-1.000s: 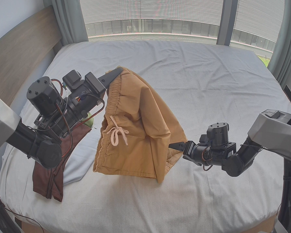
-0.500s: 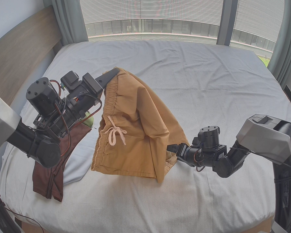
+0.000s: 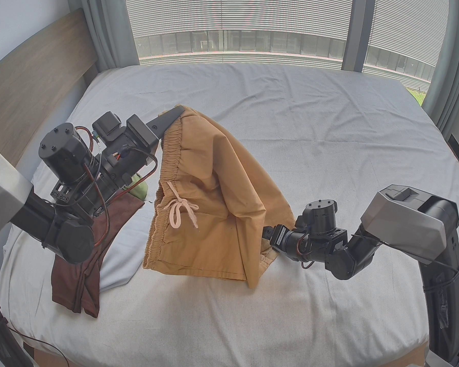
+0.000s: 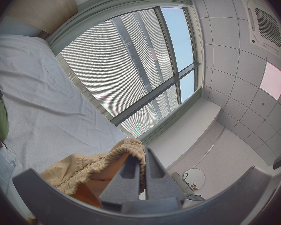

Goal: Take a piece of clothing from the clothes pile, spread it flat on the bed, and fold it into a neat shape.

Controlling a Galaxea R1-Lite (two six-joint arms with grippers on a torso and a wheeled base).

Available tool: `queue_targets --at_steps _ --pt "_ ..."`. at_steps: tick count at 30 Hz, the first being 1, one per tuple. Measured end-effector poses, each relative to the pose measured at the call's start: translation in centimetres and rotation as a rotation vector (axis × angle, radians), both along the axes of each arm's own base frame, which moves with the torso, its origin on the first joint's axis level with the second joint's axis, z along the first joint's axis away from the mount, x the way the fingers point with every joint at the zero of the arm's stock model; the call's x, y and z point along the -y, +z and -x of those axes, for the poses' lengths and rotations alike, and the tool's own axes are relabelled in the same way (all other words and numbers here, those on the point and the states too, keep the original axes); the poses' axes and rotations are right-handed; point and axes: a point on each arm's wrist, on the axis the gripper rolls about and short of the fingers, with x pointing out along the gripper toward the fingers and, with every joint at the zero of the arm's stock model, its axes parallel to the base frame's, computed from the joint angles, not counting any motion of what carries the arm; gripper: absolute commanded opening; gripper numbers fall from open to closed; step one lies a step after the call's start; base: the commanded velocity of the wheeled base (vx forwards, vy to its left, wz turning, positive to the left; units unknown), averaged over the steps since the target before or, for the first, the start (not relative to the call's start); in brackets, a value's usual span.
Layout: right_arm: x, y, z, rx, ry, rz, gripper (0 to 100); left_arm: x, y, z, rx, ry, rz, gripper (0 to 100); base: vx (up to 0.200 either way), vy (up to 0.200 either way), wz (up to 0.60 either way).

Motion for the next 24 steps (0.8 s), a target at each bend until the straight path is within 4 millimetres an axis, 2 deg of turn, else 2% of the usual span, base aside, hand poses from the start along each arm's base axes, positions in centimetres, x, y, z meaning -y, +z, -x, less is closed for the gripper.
queue_targets --at_steps 6,7,15,19,24 --pt "-0.4 -0.5 -0.1 0.003 0.006 -0.001 100 -0.4 0.0 -0.2 0.000 0.012 0.000 0 0.000 0.000 0.00" --pt "-0.4 -0.7 -0.2 0.004 0.002 0.000 0 -0.4 0.0 -0.2 0.000 0.012 0.000 0 0.000 0.000 0.00" --pt "-0.4 -0.8 -0.5 0.062 -0.018 -0.030 0 -0.9 -0.5 -0.6 -0.010 0.029 -0.004 0 0.000 0.000 0.00" --pt "0.1 -1.0 0.0 0.048 -0.033 -0.042 0 -1.1 -0.8 -0.9 -0.008 0.035 -0.004 0 0.000 0.000 0.00" --pt "1.6 -0.3 0.7 0.051 -0.056 -0.044 0 -1.3 -1.1 -1.1 -0.013 0.040 -0.005 0 0.000 0.000 0.00"
